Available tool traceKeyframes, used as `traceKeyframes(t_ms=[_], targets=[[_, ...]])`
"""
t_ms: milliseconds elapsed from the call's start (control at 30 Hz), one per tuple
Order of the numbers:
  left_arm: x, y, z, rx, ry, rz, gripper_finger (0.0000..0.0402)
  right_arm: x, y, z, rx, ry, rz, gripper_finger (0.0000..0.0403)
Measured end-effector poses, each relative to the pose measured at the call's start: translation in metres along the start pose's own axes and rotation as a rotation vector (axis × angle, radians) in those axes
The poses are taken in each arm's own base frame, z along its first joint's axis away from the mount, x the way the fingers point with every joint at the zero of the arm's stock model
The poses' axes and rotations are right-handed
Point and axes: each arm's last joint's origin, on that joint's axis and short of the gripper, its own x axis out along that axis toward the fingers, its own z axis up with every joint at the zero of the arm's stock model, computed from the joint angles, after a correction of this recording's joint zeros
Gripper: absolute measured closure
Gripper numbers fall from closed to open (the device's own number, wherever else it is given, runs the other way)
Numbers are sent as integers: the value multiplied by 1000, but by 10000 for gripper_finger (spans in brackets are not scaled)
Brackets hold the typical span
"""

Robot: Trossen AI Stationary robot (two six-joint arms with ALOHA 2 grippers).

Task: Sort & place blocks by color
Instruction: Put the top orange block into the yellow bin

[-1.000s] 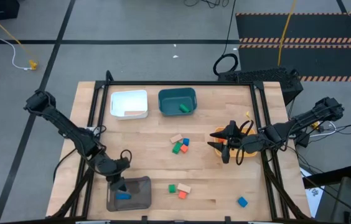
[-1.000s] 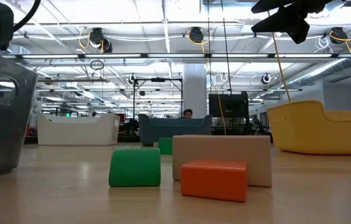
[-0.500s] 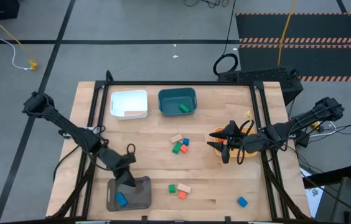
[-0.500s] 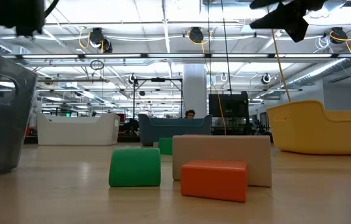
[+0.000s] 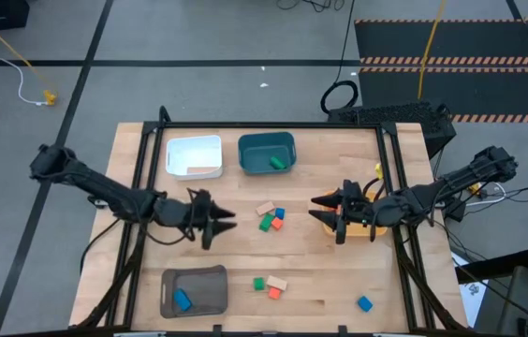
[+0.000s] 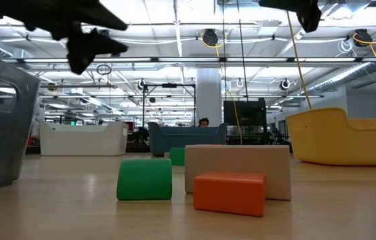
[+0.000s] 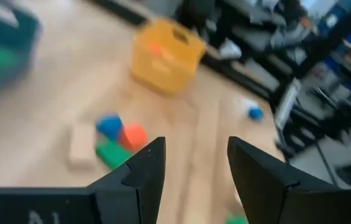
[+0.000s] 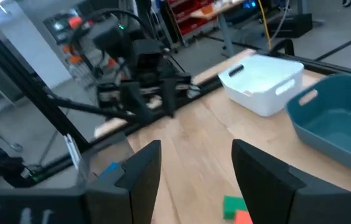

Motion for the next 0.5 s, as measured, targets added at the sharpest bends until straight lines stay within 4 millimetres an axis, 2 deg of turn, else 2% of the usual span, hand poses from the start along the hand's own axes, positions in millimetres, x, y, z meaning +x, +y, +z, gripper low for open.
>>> traceKeyframes(t_ms=[200, 333, 500], targets=[[4, 7, 18, 106, -94, -43, 227, 0, 2, 3, -34, -32, 20, 216], [6, 13, 22, 115, -111, -22, 227, 0, 2, 4, -111, -36, 21, 216], [6, 16, 24, 124, -115, -10, 227, 0, 3, 5, -109, -42, 25, 216]])
